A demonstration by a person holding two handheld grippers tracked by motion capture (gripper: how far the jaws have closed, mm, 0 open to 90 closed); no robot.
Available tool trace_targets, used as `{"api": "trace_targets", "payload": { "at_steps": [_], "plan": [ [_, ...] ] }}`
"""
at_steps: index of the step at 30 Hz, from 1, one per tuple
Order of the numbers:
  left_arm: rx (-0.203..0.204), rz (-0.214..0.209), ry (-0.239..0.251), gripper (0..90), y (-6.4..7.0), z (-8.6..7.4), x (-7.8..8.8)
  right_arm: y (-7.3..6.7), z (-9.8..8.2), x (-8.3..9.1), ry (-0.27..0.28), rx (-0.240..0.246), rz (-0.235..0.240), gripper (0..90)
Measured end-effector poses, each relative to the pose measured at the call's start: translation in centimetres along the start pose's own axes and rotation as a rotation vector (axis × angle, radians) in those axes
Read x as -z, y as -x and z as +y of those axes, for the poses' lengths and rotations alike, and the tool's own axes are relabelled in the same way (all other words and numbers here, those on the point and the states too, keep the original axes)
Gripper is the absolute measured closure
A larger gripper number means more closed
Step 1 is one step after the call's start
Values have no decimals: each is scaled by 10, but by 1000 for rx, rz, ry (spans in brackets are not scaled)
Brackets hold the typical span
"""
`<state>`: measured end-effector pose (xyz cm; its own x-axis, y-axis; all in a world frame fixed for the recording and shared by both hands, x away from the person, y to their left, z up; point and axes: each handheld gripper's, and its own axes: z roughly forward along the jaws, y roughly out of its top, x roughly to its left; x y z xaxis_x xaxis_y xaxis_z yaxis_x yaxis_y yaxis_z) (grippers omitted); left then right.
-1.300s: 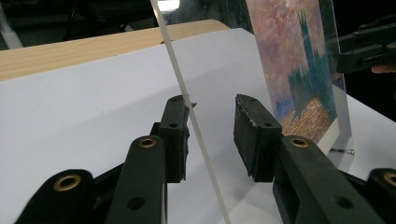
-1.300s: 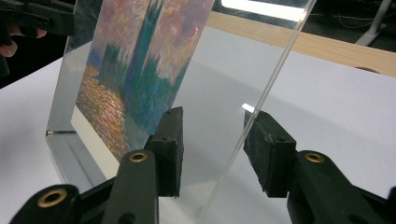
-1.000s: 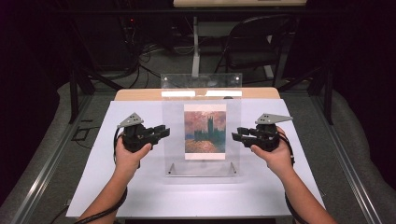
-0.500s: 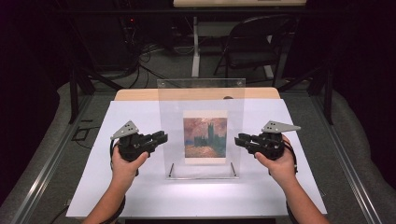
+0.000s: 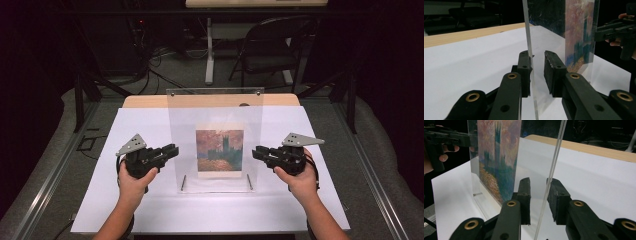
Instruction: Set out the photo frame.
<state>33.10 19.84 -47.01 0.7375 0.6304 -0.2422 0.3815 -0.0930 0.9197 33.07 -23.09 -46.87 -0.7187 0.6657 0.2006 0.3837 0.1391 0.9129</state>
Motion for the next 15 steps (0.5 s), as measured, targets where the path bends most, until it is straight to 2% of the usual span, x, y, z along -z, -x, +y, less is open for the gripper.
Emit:
{"api": "trace_targets", "payload": {
  "at_steps": [6,15],
  "plan": [
    [5,-6,3,765,2,-2,2,-2,-2,3,0,-10,7,739],
    [1,11,-20,764,7,0,5,-8,-3,6,-2,12,-20,740]
  ]
}}
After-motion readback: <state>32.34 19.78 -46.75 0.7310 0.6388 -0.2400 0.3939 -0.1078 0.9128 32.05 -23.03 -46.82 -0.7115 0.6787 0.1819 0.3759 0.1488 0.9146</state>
